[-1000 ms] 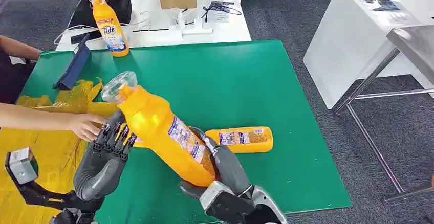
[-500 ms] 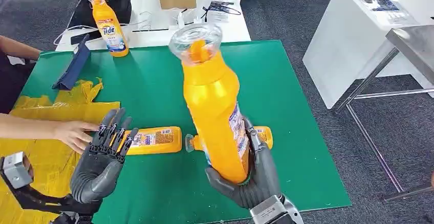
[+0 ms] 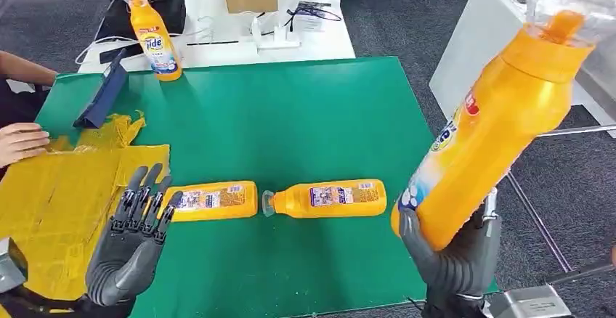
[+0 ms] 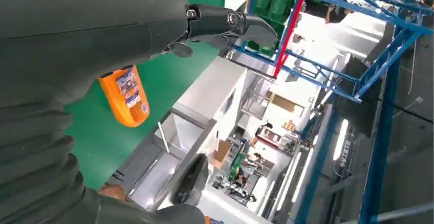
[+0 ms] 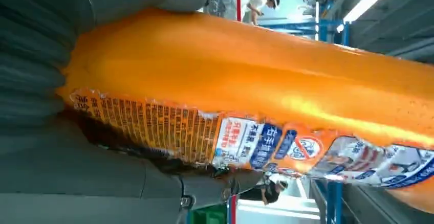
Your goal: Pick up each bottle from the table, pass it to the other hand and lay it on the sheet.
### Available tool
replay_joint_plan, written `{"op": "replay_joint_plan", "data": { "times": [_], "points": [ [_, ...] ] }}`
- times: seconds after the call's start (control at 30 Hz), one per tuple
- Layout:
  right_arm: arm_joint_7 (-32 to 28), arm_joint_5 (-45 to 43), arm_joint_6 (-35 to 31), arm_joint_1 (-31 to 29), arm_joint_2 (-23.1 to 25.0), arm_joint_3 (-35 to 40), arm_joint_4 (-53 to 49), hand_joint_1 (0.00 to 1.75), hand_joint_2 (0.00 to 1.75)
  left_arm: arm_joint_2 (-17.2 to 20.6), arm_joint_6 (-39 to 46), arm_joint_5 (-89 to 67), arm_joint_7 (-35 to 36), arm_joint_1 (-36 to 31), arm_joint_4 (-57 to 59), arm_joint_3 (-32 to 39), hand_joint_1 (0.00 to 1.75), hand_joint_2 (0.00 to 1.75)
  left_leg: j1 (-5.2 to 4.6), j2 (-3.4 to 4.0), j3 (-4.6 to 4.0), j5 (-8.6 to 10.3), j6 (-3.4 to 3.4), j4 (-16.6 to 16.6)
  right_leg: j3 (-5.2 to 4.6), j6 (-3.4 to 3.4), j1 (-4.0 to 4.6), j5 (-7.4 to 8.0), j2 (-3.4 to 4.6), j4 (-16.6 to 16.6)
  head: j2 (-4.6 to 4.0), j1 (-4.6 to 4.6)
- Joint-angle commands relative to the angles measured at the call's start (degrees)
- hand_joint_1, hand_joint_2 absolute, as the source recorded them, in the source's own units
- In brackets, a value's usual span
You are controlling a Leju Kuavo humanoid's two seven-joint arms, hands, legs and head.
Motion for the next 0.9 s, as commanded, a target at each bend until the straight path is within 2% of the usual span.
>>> {"op": "replay_joint_plan", "data": {
  "times": [0.03, 0.33, 0.37, 0.4, 0.43, 0.47, 0.6, 0.63, 0.67, 0.73, 0.9],
  "points": [
    [-0.4, 0.3, 0.2, 1.0, 2.3, -3.5, -0.3, 1.75, 1.75, 1.2, 0.3, -0.2, -0.3, 0.0, 0.6, 0.4, 0.00, 1.75, 0.02, 0.06, 0.17, -0.07, 0.00, 0.0, 0.19, -0.15, 0.05, -0.08, -0.03, 0.0, 0.00, 0.00],
    [0.1, -1.0, 1.7, 0.3, 1.4, -2.9, 0.6, 1.75, 1.75, 1.5, 0.5, -0.3, -0.8, 0.6, 0.3, 0.5, 0.00, 1.75, 0.02, 0.13, 0.23, -0.09, 0.01, 0.0, 0.26, -0.14, 0.05, -0.08, 0.04, 0.0, 0.00, 0.00],
    [3.0, -0.4, 4.4, -0.4, 0.0, -1.9, 1.7, 1.75, 1.75, 1.6, 0.6, -0.4, -1.1, 1.0, 0.1, 0.7, 0.00, 1.75, 0.00, 0.10, 0.17, -0.03, 0.01, 0.0, 0.18, -0.10, 0.02, -0.04, 0.04, 0.0, 0.00, 0.00],
    [7.1, -0.9, 10.0, -1.7, -2.5, 0.3, 3.2, 1.75, 1.75, 1.8, 0.5, -0.5, -1.3, 1.7, -0.2, 1.0, 0.00, 1.75, 0.01, 0.17, 0.26, -0.10, 0.00, 0.0, 0.27, -0.15, 0.04, -0.08, 0.08, 0.0, 0.00, 0.00],
    [12.0, 0.3, 15.5, -3.7, -4.4, 2.1, 5.6, 1.75, 1.75, 4.6, 0.1, -1.3, -1.9, 1.9, 0.0, 1.5, 0.00, 1.75, 0.02, 0.22, 0.24, -0.08, 0.00, 0.0, 0.24, -0.14, 0.05, -0.04, 0.14, 0.0, 0.00, 0.00],
    [15.7, 2.0, 20.8, -6.5, -6.3, 4.6, 8.9, 1.75, 1.75, 5.6, -1.6, 0.0, -2.4, 2.0, 0.9, 3.8, 0.00, 1.75, 0.03, 0.26, 0.28, -0.11, 0.00, 0.0, 0.27, -0.16, 0.06, -0.05, 0.16, 0.0, 0.00, 0.00],
    [16.1, 4.1, 23.2, -8.8, -6.4, 6.4, 12.0, 1.75, 1.75, 4.7, -4.6, 0.9, -1.4, 1.2, 1.9, 5.9, 0.00, 1.75, 0.06, 0.63, 0.37, -0.10, -0.05, -0.1, 0.65, -0.23, 0.14, 0.11, 0.50, -0.1, 0.00, -0.02],
    [16.8, 5.2, 24.7, -9.6, -6.8, 7.4, 12.2, 1.75, 1.75, 3.9, -5.6, 0.5, -0.7, 0.9, 2.2, 5.9, 0.00, 1.75, 0.06, 0.49, 0.39, -0.10, -0.05, -0.1, 0.67, -0.24, 0.16, 0.08, 0.34, -0.1, 0.00, -0.02],
    [17.0, 5.7, 25.3, -10.1, -6.6, 8.0, 12.1, 1.75, 1.75, 3.6, -5.7, 0.2, -0.3, 0.6, 2.3, 5.6, 0.00, 1.75, 0.04, 0.21, 0.28, 0.01, -0.02, -0.1, 0.21, -0.18, 0.11, 0.04, 0.10, 0.0, 0.00, -0.02],
    [17.4, 6.2, 25.8, -10.5, -6.4, 8.4, 11.8, 1.75, 1.75, 3.4, -5.8, -0.1, -0.1, 0.4, 2.3, 5.4, 0.00, 1.75, 0.10, 0.01, 0.27, 0.07, 0.05, -0.1, 0.32, -0.16, 0.14, -0.04, -0.06, -0.1, 0.00, 0.00],
    [17.9, 6.8, 26.1, -10.1, -6.4, 8.8, 11.3, 1.75, 1.75, 3.0, -5.7, -0.4, 0.1, 0.6, 2.0, 5.3, 0.00, 1.75, 0.06, 0.01, 0.20, 0.06, 0.05, -0.1, 0.28, -0.13, 0.11, -0.04, -0.06, -0.1, 0.00, 0.00]
  ]
}}
